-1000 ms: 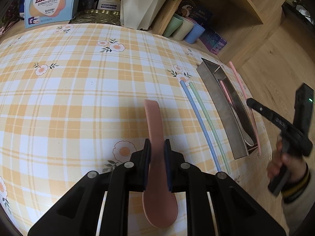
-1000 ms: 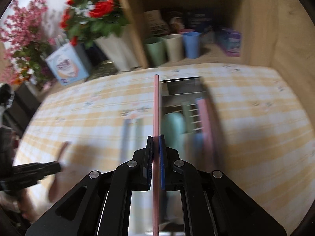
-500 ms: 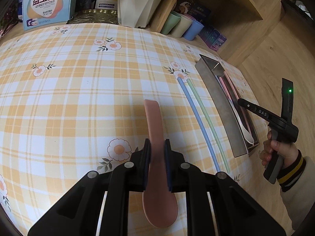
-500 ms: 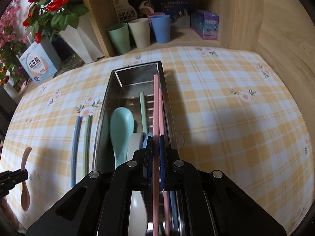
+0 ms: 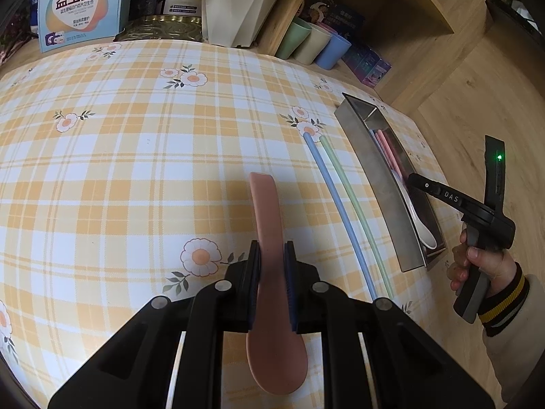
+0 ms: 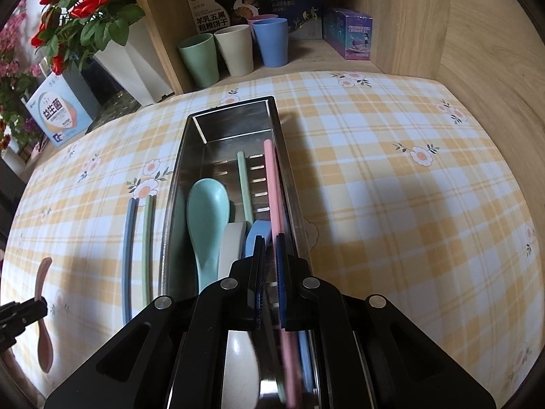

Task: Organize utensils
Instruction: 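Carry the pink chopstick with the right tool over the steel tray, then lower the pink chopstick into the steel tray and open the right tool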

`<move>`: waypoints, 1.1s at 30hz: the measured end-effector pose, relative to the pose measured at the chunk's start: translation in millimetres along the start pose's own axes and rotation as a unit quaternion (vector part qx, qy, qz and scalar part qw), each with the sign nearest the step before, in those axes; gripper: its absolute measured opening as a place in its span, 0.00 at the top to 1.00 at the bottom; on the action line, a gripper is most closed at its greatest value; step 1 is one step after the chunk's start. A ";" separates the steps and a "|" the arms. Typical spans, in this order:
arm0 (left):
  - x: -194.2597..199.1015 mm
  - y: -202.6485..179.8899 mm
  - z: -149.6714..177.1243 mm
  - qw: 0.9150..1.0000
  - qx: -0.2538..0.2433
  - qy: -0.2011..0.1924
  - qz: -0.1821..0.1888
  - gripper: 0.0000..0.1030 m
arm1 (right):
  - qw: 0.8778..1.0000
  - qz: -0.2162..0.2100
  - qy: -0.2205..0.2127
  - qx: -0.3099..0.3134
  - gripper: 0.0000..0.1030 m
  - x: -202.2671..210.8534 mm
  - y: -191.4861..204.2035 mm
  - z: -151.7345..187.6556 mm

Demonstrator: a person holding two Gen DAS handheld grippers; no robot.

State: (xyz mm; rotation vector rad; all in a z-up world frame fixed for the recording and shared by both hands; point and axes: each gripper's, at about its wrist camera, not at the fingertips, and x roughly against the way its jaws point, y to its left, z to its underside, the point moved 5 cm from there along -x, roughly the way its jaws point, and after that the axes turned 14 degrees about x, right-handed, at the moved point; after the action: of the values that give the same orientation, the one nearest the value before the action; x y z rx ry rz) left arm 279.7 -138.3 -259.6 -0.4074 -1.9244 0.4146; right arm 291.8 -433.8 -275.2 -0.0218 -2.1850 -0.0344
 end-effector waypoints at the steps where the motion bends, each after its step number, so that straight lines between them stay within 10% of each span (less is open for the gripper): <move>1: -0.1 -0.5 0.4 1.000 0.000 0.000 0.000 0.87 | 1.000 -0.002 -0.002 -0.002 0.93 2.6 0.3 0.5; 17: -14.8 -43.5 -8.6 1.000 0.005 0.022 0.018 0.87 | 0.998 -0.024 -0.035 -0.037 0.92 45.4 -10.6 16.5; 33: -84.4 -180.8 -19.6 0.997 -0.006 0.045 0.066 0.87 | 0.996 -0.030 -0.031 -0.074 0.92 49.0 -58.8 38.1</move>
State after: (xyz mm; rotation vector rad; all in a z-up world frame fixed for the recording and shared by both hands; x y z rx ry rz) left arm 312.5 -334.7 -236.5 -0.5547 -1.8192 0.4632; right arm 230.8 -491.2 -258.1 -0.0407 -2.2411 -0.2321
